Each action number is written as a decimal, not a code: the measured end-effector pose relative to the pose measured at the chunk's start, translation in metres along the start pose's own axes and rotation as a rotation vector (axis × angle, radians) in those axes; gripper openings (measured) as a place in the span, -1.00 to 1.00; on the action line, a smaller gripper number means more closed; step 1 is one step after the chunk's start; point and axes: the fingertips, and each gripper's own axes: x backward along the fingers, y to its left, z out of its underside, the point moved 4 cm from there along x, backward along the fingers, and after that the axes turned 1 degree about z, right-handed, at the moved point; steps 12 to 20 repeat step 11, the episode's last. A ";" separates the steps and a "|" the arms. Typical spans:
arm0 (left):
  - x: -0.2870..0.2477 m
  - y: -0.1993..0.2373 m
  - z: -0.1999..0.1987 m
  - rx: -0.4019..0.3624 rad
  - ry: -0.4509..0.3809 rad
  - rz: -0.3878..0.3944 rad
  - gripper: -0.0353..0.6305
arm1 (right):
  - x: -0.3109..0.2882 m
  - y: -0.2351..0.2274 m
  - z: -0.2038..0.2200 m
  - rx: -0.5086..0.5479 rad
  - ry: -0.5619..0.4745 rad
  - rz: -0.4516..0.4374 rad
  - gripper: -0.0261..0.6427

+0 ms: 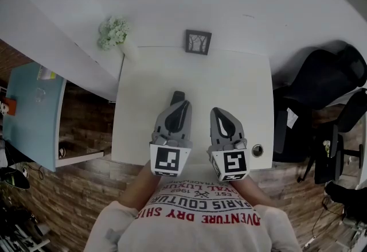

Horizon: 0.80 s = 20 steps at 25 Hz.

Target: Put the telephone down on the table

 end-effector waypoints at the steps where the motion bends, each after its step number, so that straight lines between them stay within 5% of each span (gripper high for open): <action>1: -0.001 0.001 0.001 0.002 0.005 -0.006 -0.82 | 0.000 0.000 0.001 0.000 0.002 -0.001 -0.85; 20: -0.004 0.001 0.006 0.009 0.019 -0.019 -0.82 | 0.002 -0.003 0.006 0.005 0.026 -0.008 -0.85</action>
